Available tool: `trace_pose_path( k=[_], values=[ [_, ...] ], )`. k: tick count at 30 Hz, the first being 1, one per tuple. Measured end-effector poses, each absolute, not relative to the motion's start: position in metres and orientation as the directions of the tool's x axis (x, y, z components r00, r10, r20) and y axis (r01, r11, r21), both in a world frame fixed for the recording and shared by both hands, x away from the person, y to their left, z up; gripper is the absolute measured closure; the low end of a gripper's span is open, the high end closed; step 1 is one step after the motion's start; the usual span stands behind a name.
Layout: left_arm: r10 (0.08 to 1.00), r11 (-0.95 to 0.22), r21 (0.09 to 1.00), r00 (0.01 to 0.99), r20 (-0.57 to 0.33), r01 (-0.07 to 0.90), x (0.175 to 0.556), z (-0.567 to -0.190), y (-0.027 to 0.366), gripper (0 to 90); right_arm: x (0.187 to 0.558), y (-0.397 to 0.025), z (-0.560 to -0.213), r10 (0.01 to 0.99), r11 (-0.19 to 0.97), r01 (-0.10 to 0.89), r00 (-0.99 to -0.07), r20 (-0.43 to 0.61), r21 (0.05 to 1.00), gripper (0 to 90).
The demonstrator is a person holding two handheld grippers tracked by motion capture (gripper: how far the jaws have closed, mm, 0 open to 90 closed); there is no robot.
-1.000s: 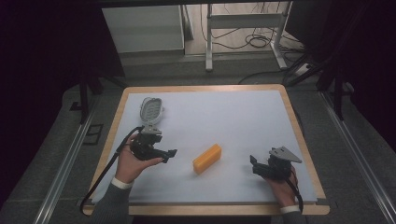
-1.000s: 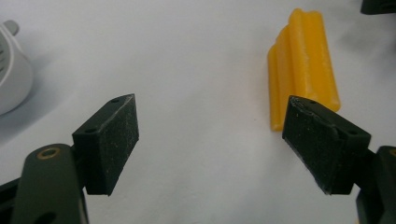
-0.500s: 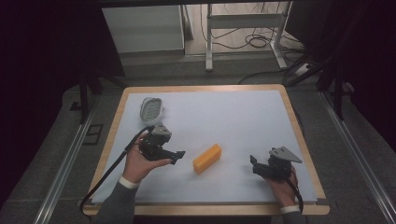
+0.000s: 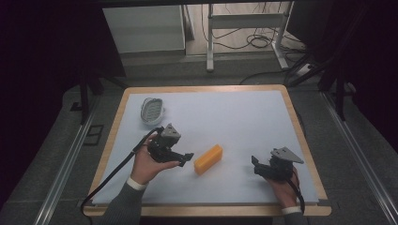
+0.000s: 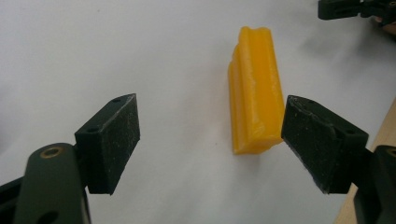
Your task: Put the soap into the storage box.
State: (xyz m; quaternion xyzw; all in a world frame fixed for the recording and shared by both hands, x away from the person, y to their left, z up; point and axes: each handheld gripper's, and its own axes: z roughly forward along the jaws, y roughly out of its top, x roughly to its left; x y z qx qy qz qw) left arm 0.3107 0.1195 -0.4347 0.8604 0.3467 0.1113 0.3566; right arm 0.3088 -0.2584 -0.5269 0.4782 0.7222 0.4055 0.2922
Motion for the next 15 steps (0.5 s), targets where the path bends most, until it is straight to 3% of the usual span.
trace_pose_path(
  k=[15],
  values=[
    [0.652, -0.539, 0.667, 0.756, -0.056, 0.514, 0.311, -0.445, 0.097, 20.7, 0.308, -0.258, -0.527, 0.928, 0.215, 0.453, -0.371, -0.036, 0.865, 9.0]
  ],
)
